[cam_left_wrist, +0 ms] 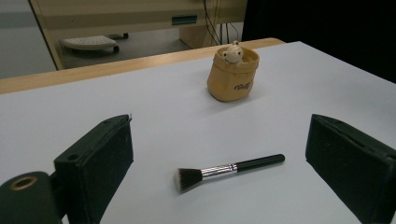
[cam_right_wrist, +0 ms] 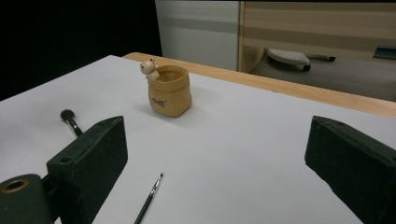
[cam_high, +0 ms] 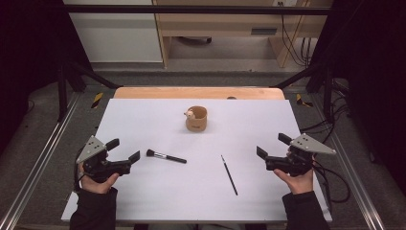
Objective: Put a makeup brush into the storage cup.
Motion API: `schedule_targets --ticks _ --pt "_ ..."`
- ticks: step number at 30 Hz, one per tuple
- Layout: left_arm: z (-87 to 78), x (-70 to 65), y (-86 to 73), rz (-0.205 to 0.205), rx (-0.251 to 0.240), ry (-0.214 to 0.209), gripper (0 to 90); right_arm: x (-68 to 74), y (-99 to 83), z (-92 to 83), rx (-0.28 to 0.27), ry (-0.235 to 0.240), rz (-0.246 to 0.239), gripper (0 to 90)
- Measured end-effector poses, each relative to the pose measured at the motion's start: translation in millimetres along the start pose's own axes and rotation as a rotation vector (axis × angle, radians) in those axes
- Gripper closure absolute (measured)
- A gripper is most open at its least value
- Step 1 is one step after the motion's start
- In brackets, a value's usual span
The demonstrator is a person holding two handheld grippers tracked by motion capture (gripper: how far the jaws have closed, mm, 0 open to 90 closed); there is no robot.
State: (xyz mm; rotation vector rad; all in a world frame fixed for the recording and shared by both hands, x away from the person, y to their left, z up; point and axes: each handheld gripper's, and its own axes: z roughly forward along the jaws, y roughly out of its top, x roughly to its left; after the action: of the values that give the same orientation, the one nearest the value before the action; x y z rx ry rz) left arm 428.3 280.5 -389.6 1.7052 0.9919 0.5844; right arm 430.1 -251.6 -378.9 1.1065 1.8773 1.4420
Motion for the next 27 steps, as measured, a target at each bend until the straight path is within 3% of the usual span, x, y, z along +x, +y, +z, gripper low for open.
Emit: schedule_targets --ticks 12,27 --pt "-0.9 3.4 -3.0 -0.003 0.006 0.01 7.3 5.2 3.3 1.7 0.04 -0.02 -0.021 7.4" --pt "2.0 2.3 -4.6 0.008 0.025 0.013 7.6 34.2 7.6 26.7 0.163 0.017 -0.07 8.3"
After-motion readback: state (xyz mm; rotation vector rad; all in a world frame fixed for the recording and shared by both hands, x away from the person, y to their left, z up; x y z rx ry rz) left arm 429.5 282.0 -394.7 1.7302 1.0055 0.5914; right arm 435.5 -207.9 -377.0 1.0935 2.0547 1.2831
